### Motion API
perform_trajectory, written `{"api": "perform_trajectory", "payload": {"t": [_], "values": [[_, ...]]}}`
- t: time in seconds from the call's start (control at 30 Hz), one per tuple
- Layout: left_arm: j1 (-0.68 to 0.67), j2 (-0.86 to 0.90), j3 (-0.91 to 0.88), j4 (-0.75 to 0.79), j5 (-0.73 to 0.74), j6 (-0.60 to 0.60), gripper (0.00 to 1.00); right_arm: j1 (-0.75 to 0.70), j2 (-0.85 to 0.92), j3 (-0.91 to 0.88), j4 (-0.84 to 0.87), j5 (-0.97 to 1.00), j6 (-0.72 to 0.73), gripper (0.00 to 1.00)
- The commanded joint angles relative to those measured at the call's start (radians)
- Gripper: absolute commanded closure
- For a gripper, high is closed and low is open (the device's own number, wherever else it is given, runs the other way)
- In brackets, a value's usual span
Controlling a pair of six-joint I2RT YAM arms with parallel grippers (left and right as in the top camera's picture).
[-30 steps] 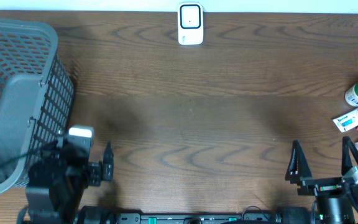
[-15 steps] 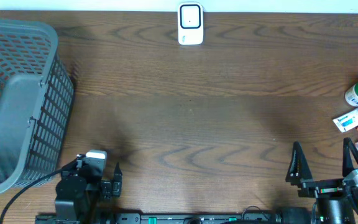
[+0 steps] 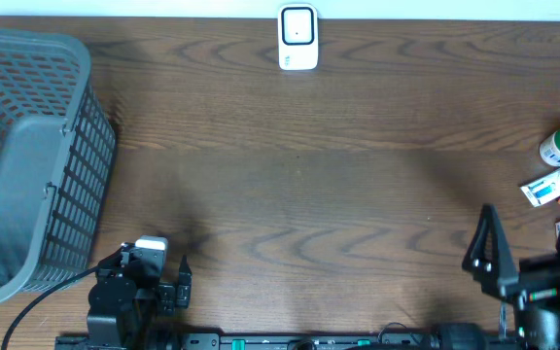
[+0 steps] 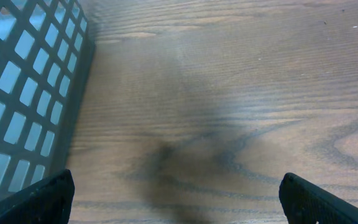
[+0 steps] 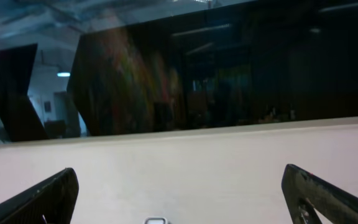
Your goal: Scan the item barcode
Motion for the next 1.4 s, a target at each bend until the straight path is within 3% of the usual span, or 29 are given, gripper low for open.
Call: {"api": "perform_trajectory", "payload": {"t": [0.0,0.17,0.3,0.43,0.5,0.67,0.8,1.07,1.37], "values": [[0.004,-0.007,-0.003,-0.001,0.006,0.010,0.01,0.014,0.055,0.008,0.023,0.005,0.039,0.01],[0.004,-0.007,-0.003,-0.001,0.006,0.010,0.01,0.013,0.078,0.008,-0.041,0.060,0.037,0.01],[0.004,-0.007,-0.003,-0.001,0.006,0.010,0.01,0.013,0.078,0.008,-0.183,0.189,-0.103,0.01],[0.004,-0.007,-0.003,-0.001,0.006,0.010,0.01,0.014,0.078,0.008,-0.264,0.204,-0.020,0.01],[0.004,-0.007,-0.003,-0.001,0.006,0.010,0.01,0.014,0.078,-0.003,-0.268,0.209,-0.060,0.01],[0.004,-0.007,-0.003,-0.001,0.006,0.010,0.01,0.023,0.060,-0.050,-0.191,0.227,-0.187,0.01],[0.004,-0.007,-0.003,-0.001,0.006,0.010,0.01,0.023,0.009,-0.137,-0.102,0.227,-0.185,0.01],[0.004,-0.007,-0.003,-0.001,0.006,0.010,0.01,0.005,-0.141,-0.474,0.265,0.227,-0.097,0.01],[0.004,-0.007,-0.003,-0.001,0.006,0.010,0.01,0.004,-0.184,-0.709,0.290,0.235,-0.087,0.01]]}}
